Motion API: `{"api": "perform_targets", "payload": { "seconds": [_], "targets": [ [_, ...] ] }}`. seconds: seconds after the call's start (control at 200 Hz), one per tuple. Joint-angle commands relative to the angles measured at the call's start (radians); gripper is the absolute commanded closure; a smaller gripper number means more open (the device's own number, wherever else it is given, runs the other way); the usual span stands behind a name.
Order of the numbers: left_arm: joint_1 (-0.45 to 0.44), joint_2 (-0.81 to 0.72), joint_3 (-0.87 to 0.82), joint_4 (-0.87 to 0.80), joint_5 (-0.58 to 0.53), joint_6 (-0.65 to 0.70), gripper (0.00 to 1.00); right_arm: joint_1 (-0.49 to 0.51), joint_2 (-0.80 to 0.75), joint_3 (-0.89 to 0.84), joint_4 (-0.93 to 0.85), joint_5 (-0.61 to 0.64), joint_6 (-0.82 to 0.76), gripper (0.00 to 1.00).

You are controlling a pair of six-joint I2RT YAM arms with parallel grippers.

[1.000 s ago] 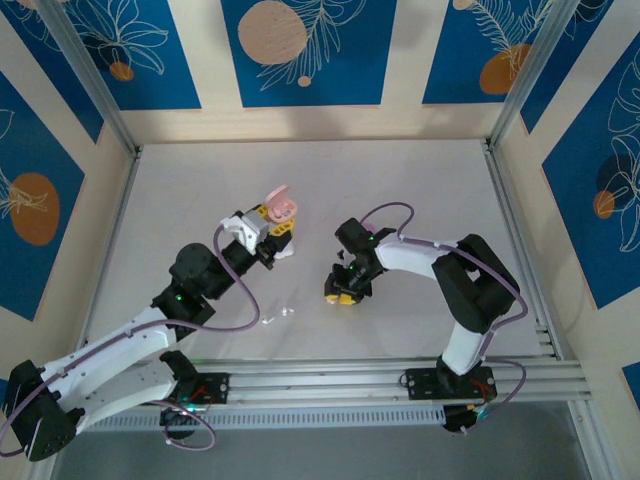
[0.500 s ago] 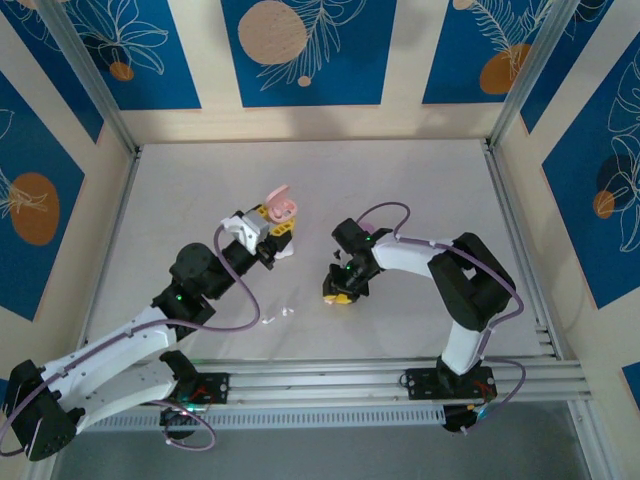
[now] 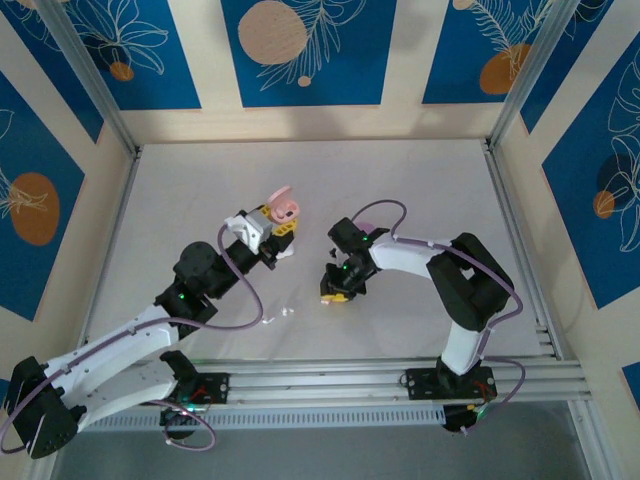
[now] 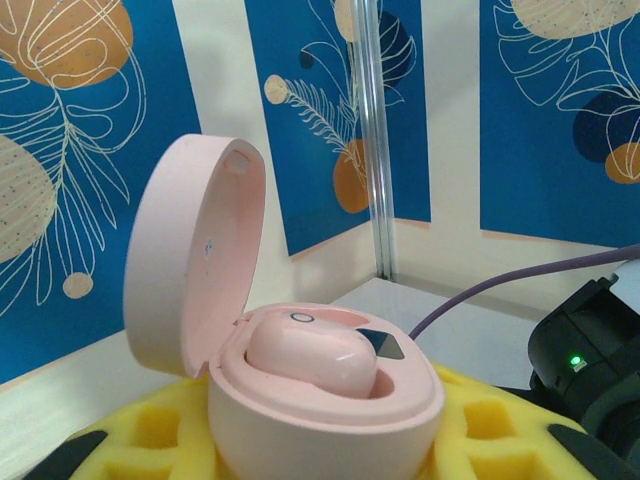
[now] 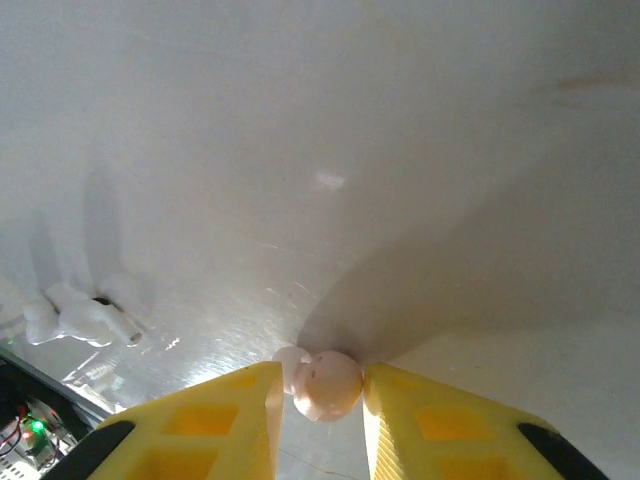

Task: Insert wireless bluetooth earbuds into charging case

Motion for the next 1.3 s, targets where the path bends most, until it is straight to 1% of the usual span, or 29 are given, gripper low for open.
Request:
{"api": "perform_targets", "payload": {
  "seconds": [0.0, 0.195, 0.31, 0.56, 1.045, 1.111, 1.296],
  "targets": [
    [-0.011, -0.003, 0.018, 0.03, 0.014, -0.013, 0.76, 0.01, 0.023, 0.03, 0.0, -0.003, -0.017, 0.71],
    [-0.011, -0.005, 0.016, 0.028, 0.01, -0.015, 0.76, 0.014, 0.038, 0.049, -0.015, -0.005, -0.027, 0.71],
    [-0.011, -0.013, 0.013, 0.026, 0.008, -0.015, 0.75, 0.019, 0.031, 0.056, -0.038, 0.019, -0.029, 0.69],
    [-0.011, -0.024, 0.007, 0.022, 0.005, -0.013, 0.75, 0.021, 0.026, 0.036, -0.041, 0.022, -0.01, 0.69],
    [-0.01, -0.022, 0.008, 0.022, 0.003, -0.014, 0.75, 0.03, 0.076, 0.035, 0.0, -0.009, 0.001, 0.73],
    [-0.01, -0.02, 0.008, 0.022, 0.004, -0.014, 0.75, 0.031, 0.078, 0.036, -0.003, -0.002, 0.002, 0.77],
    [-0.01, -0.012, 0.011, 0.021, 0.006, -0.014, 0.75, 0.042, 0.062, 0.053, -0.033, 0.037, -0.01, 0.78]
  ]
}}
